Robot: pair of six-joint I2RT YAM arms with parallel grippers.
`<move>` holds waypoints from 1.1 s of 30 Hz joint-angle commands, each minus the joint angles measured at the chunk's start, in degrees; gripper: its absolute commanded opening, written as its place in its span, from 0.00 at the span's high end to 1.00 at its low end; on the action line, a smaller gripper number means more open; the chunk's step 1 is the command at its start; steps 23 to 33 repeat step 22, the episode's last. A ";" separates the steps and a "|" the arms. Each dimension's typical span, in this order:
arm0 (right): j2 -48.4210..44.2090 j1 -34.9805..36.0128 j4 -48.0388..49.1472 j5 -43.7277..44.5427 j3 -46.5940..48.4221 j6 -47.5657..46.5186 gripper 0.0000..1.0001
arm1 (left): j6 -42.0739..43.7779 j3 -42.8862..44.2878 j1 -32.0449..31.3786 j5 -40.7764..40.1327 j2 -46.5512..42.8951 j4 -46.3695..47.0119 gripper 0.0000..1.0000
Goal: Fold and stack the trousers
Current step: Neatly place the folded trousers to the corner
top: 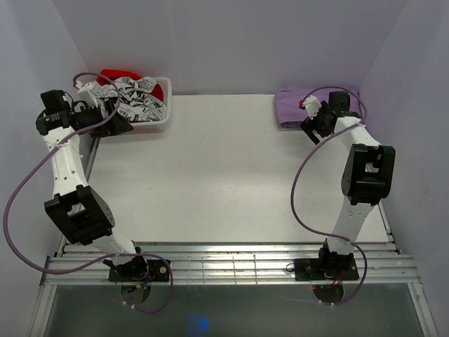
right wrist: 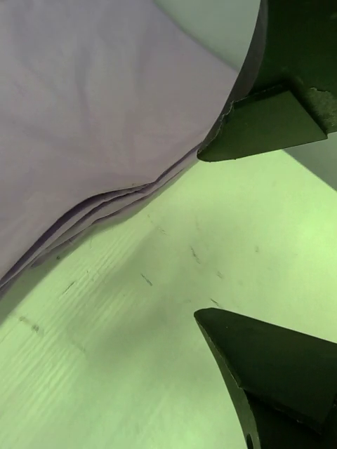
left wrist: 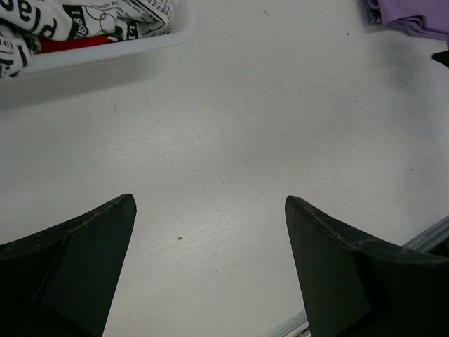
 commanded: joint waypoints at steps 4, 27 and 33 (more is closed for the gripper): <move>-20.08 0.30 -14.75 -10.12 -0.60 5.36 0.10 | 8.43 3.86 -6.56 -11.68 -0.05 -0.48 0.02; -56.39 -0.05 -14.95 -23.75 -40.96 27.25 0.10 | -7.73 -21.64 -39.28 -34.03 -7.43 18.07 0.02; -56.39 -0.05 -14.95 -23.75 -40.96 27.25 0.10 | -7.73 -21.64 -39.28 -34.03 -7.43 18.07 0.02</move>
